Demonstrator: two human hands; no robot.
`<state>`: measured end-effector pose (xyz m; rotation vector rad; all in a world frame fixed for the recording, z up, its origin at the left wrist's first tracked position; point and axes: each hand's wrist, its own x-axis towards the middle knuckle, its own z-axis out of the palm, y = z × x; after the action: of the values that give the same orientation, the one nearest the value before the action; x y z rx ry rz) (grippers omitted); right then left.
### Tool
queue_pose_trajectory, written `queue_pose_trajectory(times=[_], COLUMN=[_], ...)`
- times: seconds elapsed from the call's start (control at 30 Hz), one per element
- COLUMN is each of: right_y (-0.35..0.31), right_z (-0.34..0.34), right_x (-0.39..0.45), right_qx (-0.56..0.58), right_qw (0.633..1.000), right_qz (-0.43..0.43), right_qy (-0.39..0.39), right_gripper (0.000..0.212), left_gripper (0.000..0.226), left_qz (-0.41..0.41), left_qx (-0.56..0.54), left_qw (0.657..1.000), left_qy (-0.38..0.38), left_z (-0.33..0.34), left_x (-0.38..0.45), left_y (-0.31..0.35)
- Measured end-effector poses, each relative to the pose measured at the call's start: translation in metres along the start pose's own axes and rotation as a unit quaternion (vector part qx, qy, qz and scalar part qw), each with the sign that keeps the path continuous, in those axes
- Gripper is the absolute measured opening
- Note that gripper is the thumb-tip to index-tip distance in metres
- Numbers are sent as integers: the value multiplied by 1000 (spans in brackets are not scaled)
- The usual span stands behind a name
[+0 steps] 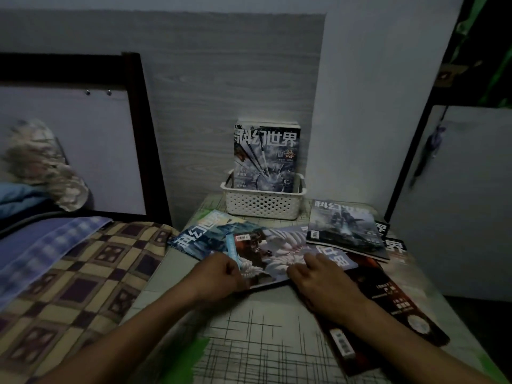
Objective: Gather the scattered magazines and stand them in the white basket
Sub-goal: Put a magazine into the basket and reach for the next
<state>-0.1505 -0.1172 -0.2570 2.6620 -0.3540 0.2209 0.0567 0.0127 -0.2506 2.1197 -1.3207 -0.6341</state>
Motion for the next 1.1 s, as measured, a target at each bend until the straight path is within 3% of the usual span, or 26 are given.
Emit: queue_pose_trajectory(times=[0.07, 0.13, 0.2, 0.27, 0.3, 0.33, 0.37, 0.43, 0.47, 0.53, 0.63, 0.73, 0.77, 0.83, 0.9, 1.0, 1.1], right_y=[-1, -2, -6, -11, -12, -13, -15, -19, -19, -10, 4, 14, 18, 23, 18, -9, -25], right_z=[-9, -11, -17, -26, -30, -32, -38, -45, -43, -36, -31, -40, -48, -62, -69, -60, -45], right_x=[-10, -27, -43, -51, -53, -55, -54, -50, -47, -43, -42, -43, -41, -30, -20, -16, -15], right_qx=[12, 125, 225, 295, 334, 402, 501, 702, 748, 747, 774, 788, 793, 786, 737, 681, 660], right_qw=[997, 982, 953, 925, 908, 879, 824, 641, 561, 494, 438, 431, 437, 472, 545, 628, 661], right_qz=[27, 70, 98, 116, 126, 137, 158, 225, 280, 405, 451, 412, 380, 321, 299, 295, 283], right_qy=[65, 127, 175, 210, 219, 218, 213, 214, 218, 185, 76, 154, 189, 237, 265, 233, 219], right_gripper=[35, 50, 45, 20, 18, 19, 19, 24, 34, 51, 35, 36, 36, 35, 33, 25, 17], left_gripper=[26, 32, 36, 47, 50, 49, 46, 46, 46, 27, 13, 11, 15, 20, 29, 23, 11], left_qz=[17, 53, 51, 30, 31, 37, 39, 27, 13, -10, -35, 0, 31, 109, 163, 154, 145], left_qx=[-8, 80, 173, 147, 137, 142, 145, 104, 60, -36, -180, -390, -413, -365, -288, -153, -147], left_qw=[996, 986, 981, 988, 987, 986, 986, 993, 998, 999, 983, 917, 904, 913, 928, 947, 943], left_qy=[89, 133, 75, -44, -76, -79, -66, -40, -33, -22, 23, 81, 107, 146, 171, 235, 261], left_z=[-10, -19, -19, -8, 1, 10, 18, 29, 34, 40, 45, 28, 14, -15, -39, -41, -31], left_x=[0, 1, 1, 0, -1, -1, -3, -6, -7, -11, -18, -31, -33, -36, -41, -50, -55], left_y=[12, 19, 18, 15, 15, 15, 14, 14, 12, 11, 14, 19, 20, 20, 16, -11, -31])
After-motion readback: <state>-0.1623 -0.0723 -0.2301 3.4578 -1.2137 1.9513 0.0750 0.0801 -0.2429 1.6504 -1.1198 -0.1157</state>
